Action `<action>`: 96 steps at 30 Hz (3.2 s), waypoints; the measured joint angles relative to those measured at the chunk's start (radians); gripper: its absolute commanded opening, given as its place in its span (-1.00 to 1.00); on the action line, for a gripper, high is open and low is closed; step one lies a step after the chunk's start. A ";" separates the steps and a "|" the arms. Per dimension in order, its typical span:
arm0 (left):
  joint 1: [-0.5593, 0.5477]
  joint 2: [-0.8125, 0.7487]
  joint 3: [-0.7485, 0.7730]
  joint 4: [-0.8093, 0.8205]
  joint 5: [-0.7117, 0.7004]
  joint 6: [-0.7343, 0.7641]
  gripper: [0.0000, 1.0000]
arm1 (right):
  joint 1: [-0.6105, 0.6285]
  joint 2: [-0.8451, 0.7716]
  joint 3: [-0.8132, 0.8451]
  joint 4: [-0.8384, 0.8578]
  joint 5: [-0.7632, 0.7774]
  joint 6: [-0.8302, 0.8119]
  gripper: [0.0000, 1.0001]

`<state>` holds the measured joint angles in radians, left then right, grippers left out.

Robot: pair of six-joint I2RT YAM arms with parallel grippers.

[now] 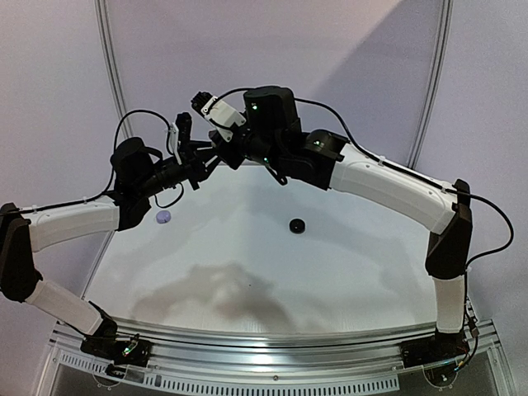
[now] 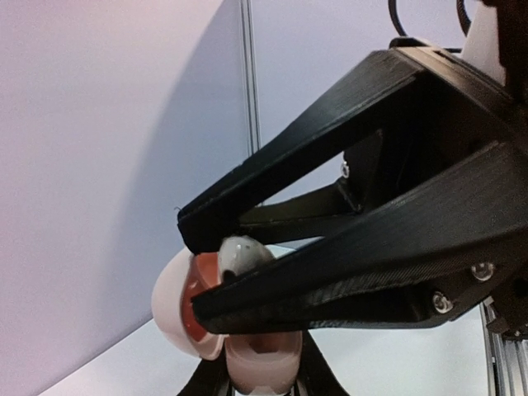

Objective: Insert the wireless bluetooth earbuds into the charging case

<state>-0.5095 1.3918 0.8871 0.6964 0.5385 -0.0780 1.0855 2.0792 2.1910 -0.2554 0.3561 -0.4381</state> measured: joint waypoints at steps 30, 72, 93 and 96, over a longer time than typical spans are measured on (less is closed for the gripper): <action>-0.006 0.000 -0.004 0.034 0.104 -0.042 -1.00 | -0.022 -0.014 0.028 -0.037 -0.130 0.098 0.44; -0.008 -0.035 -0.073 -0.085 0.078 1.387 -1.00 | -0.121 -0.091 -0.058 -0.331 -0.499 0.192 0.00; 0.175 0.344 0.460 -1.163 0.264 0.570 -1.00 | -0.324 -0.407 -0.520 -0.082 -0.172 0.502 0.38; 0.190 0.517 0.639 -1.403 0.267 0.536 -1.00 | -0.330 -0.413 -0.547 -0.062 -0.146 0.555 0.39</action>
<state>-0.3191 1.9091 1.5265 -0.7063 0.8055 0.4580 0.7555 1.6665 1.6440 -0.3172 0.2096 0.1173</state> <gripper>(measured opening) 0.212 0.689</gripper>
